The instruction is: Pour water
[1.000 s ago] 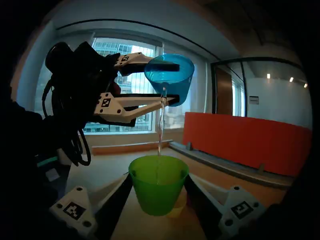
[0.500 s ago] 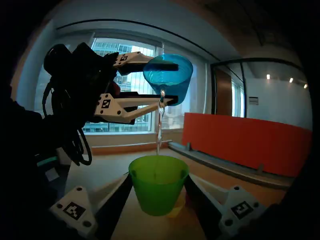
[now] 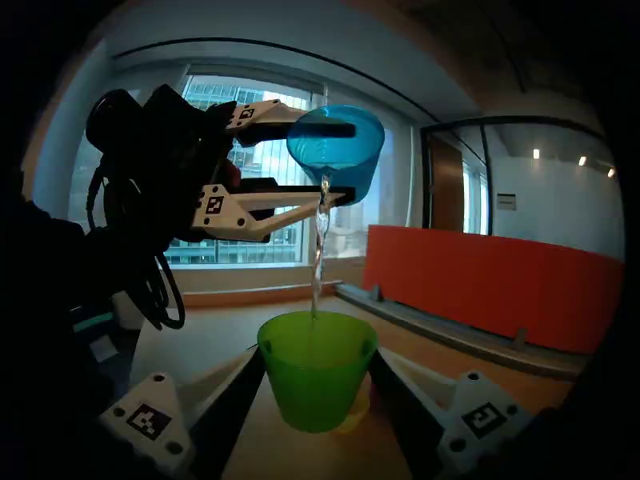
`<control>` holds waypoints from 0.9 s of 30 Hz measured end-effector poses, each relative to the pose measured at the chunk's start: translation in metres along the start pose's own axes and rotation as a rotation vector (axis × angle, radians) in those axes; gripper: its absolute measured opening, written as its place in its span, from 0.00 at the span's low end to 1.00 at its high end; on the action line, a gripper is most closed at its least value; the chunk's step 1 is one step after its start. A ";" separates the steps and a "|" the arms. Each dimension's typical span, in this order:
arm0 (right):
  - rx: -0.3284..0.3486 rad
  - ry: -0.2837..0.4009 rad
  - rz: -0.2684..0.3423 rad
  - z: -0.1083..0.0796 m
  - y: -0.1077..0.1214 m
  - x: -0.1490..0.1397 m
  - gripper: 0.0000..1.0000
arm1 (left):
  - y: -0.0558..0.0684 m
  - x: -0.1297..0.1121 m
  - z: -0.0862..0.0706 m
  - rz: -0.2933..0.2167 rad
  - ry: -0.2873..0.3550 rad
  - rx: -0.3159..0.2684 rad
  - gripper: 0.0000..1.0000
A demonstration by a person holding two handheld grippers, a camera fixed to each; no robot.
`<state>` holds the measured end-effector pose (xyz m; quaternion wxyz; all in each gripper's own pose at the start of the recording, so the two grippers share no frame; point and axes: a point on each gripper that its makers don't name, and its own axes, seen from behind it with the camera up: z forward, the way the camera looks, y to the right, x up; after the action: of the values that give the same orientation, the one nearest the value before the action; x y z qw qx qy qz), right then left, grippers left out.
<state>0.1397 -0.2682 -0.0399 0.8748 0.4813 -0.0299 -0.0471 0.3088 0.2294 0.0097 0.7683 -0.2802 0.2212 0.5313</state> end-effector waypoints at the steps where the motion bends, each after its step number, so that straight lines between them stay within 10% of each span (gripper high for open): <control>1: 0.000 0.000 0.000 0.000 0.000 0.000 0.90 | -0.001 0.000 0.000 0.003 0.000 0.001 0.81; 27: 0.000 0.003 -0.003 -0.001 0.000 0.002 0.90 | -0.011 0.008 -0.004 0.109 0.003 0.014 0.81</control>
<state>0.1417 -0.2679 -0.0405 0.8748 0.4814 -0.0279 -0.0476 0.3216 0.2294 0.0040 0.7400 -0.2630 0.2409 0.5703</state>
